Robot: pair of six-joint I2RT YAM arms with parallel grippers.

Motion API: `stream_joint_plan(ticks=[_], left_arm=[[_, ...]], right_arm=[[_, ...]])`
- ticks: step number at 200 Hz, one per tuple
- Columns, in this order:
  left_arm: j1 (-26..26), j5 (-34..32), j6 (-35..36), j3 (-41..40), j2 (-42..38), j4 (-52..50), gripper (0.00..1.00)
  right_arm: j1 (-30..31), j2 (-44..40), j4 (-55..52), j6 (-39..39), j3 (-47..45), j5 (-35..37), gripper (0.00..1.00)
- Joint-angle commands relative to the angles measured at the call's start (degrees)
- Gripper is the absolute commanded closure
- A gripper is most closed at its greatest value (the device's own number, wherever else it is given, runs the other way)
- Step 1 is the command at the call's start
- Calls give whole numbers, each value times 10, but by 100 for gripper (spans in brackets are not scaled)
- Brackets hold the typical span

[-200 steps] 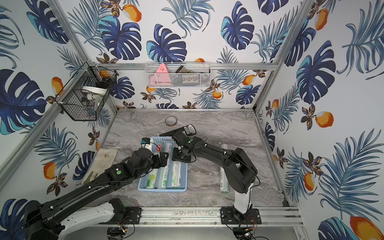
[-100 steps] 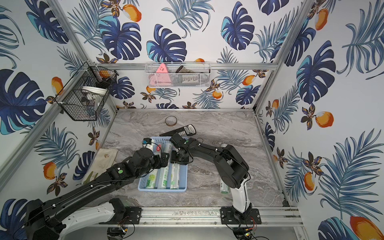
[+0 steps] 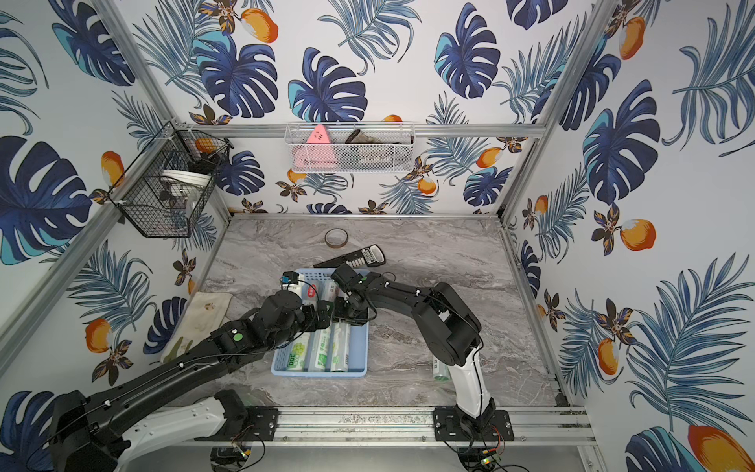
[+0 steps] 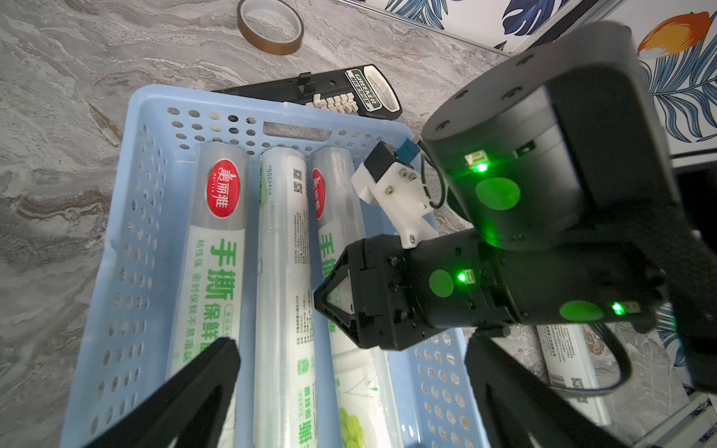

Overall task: Put the plastic wrap into the basket
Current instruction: Place the plastic wrap in the basket.

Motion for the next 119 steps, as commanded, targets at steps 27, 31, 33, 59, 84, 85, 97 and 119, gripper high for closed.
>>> stream_joint_plan(ticks=[27,31,33,59,84,85,97,119], left_arm=[[1,1,-8,3,-2,7,1],[0,1,-8,3,-2,7,1],[0,2,-8,3,-2,7,1],[1,2,-9,3,-1,8,1],[1,3,-9,3,0,9,1],[1,3,-9,3,0,9,1],[1,4,-9,3,1,9,1],[1,4,-9,3,1,9,1]], right_arm=[[0,11,16,6,3,-16,50],[0,11,17,7,3,-16,50],[0,10,17,7,3,-16,50],[1,10,21,5,4,-22,49],[1,6,29,1,2,-27,48],[1,6,30,1,2,-28,48],[2,3,30,1,3,-28,46],[3,2,28,2,6,-23,44]])
